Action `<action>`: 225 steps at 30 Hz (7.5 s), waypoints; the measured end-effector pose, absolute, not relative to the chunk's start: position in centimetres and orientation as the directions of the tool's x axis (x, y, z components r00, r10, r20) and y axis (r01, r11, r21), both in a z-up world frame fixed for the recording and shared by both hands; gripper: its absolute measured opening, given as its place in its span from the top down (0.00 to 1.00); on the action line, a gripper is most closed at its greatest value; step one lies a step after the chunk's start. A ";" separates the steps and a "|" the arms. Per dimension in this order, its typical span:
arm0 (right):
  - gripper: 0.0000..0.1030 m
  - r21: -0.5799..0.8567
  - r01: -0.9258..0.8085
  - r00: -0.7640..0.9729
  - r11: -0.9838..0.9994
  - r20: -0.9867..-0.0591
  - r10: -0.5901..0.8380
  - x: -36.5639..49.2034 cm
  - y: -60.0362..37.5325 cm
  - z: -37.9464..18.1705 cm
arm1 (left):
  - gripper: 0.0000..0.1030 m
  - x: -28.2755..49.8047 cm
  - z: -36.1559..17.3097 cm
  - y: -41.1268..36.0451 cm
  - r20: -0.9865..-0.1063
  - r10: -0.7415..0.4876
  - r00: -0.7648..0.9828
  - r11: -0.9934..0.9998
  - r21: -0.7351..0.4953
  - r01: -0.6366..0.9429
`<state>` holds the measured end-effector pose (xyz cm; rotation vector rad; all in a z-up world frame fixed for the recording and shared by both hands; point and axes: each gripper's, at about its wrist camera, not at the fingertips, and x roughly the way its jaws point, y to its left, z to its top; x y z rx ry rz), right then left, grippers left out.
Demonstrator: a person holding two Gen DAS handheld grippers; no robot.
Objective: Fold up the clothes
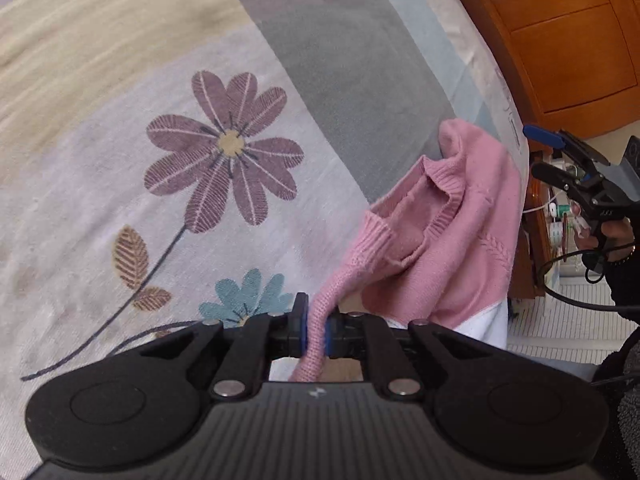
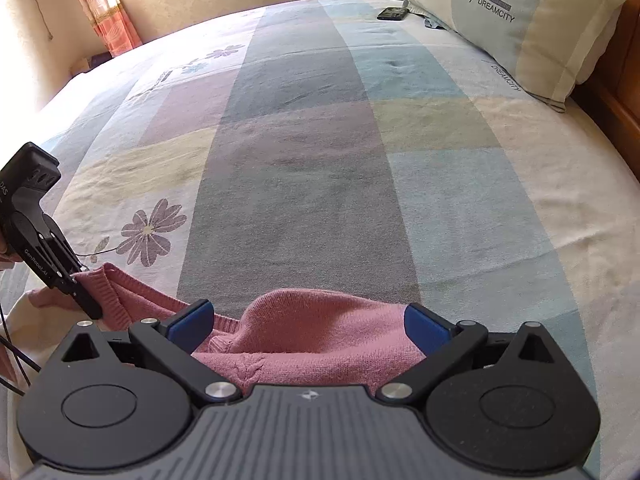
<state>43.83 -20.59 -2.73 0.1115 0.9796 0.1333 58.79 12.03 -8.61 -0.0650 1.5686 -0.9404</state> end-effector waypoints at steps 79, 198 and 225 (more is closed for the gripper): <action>0.78 0.161 -0.498 0.266 0.852 -0.907 0.327 66.6 -13.3 -8.9 | 0.90 63.4 -8.6 16.1 -0.901 -0.321 0.293 0.931 -0.244 0.271; 0.06 0.286 -0.207 0.293 0.936 -0.894 0.338 45.9 -11.1 -5.9 | 0.66 33.3 -15.6 21.1 -0.616 -0.413 0.671 0.390 -0.785 -0.481; 0.06 0.271 -0.218 0.313 0.938 -0.890 0.330 46.4 -11.3 -5.2 | 0.96 28.7 -3.8 35.8 -0.914 0.031 0.406 0.676 -0.280 -0.682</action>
